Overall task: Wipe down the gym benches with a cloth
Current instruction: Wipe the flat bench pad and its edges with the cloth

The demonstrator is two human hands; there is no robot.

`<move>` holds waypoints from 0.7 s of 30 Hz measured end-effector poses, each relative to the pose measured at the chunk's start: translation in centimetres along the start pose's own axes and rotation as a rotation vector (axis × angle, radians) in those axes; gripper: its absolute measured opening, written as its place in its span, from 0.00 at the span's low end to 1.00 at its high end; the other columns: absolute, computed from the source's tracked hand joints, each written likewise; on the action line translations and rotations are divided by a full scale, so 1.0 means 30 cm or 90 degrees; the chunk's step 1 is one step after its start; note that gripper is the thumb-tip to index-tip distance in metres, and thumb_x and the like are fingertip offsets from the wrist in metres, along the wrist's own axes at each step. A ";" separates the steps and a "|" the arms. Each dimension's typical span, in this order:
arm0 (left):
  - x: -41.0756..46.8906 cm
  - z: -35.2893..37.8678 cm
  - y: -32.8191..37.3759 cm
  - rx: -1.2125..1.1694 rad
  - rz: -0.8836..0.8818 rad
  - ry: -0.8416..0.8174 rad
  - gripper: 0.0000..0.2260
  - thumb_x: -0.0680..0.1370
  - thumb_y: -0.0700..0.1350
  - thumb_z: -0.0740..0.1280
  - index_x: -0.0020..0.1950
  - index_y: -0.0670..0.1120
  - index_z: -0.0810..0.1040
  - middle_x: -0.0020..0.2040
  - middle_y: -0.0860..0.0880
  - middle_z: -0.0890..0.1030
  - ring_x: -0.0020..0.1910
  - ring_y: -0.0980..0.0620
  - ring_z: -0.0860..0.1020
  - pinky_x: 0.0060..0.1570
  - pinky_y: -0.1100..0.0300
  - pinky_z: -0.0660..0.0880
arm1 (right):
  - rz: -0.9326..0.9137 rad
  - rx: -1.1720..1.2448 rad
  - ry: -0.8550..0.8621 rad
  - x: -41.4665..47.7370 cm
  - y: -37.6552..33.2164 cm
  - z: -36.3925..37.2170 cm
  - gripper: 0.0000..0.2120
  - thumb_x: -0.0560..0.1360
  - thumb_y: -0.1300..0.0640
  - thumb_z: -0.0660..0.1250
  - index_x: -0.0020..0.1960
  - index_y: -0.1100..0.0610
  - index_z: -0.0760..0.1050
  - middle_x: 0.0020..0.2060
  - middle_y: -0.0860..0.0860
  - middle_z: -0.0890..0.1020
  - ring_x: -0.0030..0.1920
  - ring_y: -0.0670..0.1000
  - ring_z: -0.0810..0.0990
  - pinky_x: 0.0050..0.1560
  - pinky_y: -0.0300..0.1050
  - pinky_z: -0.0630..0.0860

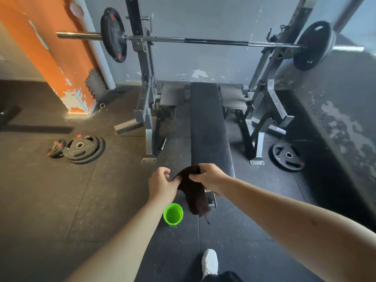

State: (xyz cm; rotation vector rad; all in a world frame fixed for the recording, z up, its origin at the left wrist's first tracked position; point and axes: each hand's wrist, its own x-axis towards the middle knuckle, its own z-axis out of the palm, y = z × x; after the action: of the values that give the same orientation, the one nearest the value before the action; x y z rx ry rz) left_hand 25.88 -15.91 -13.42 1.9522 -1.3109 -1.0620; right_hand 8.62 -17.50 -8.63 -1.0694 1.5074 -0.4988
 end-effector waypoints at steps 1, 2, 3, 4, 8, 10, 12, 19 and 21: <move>0.008 0.017 0.034 -0.042 -0.016 -0.019 0.13 0.76 0.50 0.75 0.55 0.46 0.77 0.47 0.52 0.79 0.50 0.48 0.79 0.49 0.55 0.72 | -0.006 0.001 0.024 0.018 -0.001 -0.004 0.05 0.77 0.60 0.73 0.52 0.52 0.83 0.44 0.55 0.86 0.44 0.54 0.86 0.48 0.52 0.84; 0.019 0.037 0.063 -0.081 -0.042 -0.033 0.12 0.77 0.50 0.73 0.53 0.44 0.78 0.44 0.52 0.79 0.47 0.48 0.79 0.46 0.56 0.70 | -0.011 0.005 0.035 0.034 -0.005 -0.009 0.05 0.77 0.59 0.73 0.52 0.51 0.83 0.42 0.53 0.85 0.40 0.51 0.84 0.43 0.48 0.83; 0.046 0.056 0.099 -0.118 -0.080 -0.051 0.13 0.78 0.51 0.73 0.53 0.42 0.79 0.43 0.50 0.80 0.44 0.49 0.79 0.44 0.55 0.70 | -0.014 0.020 0.045 0.063 -0.016 -0.022 0.05 0.77 0.59 0.72 0.52 0.51 0.83 0.40 0.51 0.84 0.38 0.50 0.82 0.38 0.44 0.81; 0.061 0.071 0.111 -0.171 -0.127 -0.070 0.14 0.77 0.52 0.72 0.52 0.42 0.79 0.42 0.48 0.81 0.42 0.48 0.79 0.44 0.53 0.73 | -0.003 0.049 0.042 0.079 -0.020 -0.028 0.06 0.78 0.61 0.71 0.52 0.52 0.83 0.40 0.52 0.84 0.37 0.50 0.82 0.37 0.42 0.79; 0.181 0.090 0.205 -0.337 -0.234 -0.175 0.10 0.81 0.51 0.68 0.52 0.44 0.83 0.50 0.41 0.86 0.49 0.42 0.83 0.51 0.47 0.79 | 0.043 0.191 -0.024 0.206 -0.087 -0.102 0.15 0.77 0.72 0.60 0.48 0.57 0.82 0.43 0.58 0.83 0.43 0.56 0.83 0.49 0.52 0.81; 0.244 0.079 0.244 -0.375 -0.241 -0.200 0.11 0.82 0.49 0.67 0.56 0.43 0.83 0.51 0.41 0.87 0.52 0.41 0.83 0.58 0.44 0.78 | 0.036 0.181 -0.046 0.273 -0.122 -0.139 0.18 0.74 0.74 0.58 0.48 0.57 0.83 0.46 0.61 0.84 0.49 0.61 0.83 0.55 0.57 0.81; 0.331 0.072 0.276 -0.340 -0.201 -0.212 0.08 0.82 0.47 0.68 0.55 0.44 0.82 0.50 0.42 0.87 0.52 0.42 0.84 0.58 0.44 0.79 | 0.027 0.109 -0.051 0.359 -0.178 -0.168 0.18 0.72 0.73 0.59 0.45 0.55 0.84 0.44 0.61 0.84 0.49 0.62 0.83 0.55 0.60 0.81; 0.776 0.055 0.317 -0.156 -0.144 -0.147 0.03 0.76 0.51 0.74 0.45 0.53 0.86 0.47 0.50 0.87 0.52 0.42 0.84 0.60 0.38 0.79 | -0.104 -0.229 0.093 0.640 -0.425 -0.213 0.11 0.76 0.63 0.66 0.39 0.49 0.72 0.38 0.46 0.78 0.43 0.52 0.77 0.40 0.42 0.71; 0.828 0.012 0.413 -0.139 -0.123 -0.170 0.04 0.78 0.51 0.71 0.48 0.52 0.84 0.47 0.50 0.87 0.52 0.44 0.84 0.59 0.40 0.79 | -0.088 -0.228 0.130 0.733 -0.470 -0.202 0.07 0.76 0.61 0.67 0.43 0.50 0.74 0.41 0.48 0.79 0.45 0.53 0.78 0.42 0.44 0.73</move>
State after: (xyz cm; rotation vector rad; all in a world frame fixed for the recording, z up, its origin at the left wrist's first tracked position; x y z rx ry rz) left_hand 24.74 -43.57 -11.40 1.8450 -1.0975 -1.5369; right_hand 9.54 -44.28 -7.88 -1.4424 1.7538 -0.4545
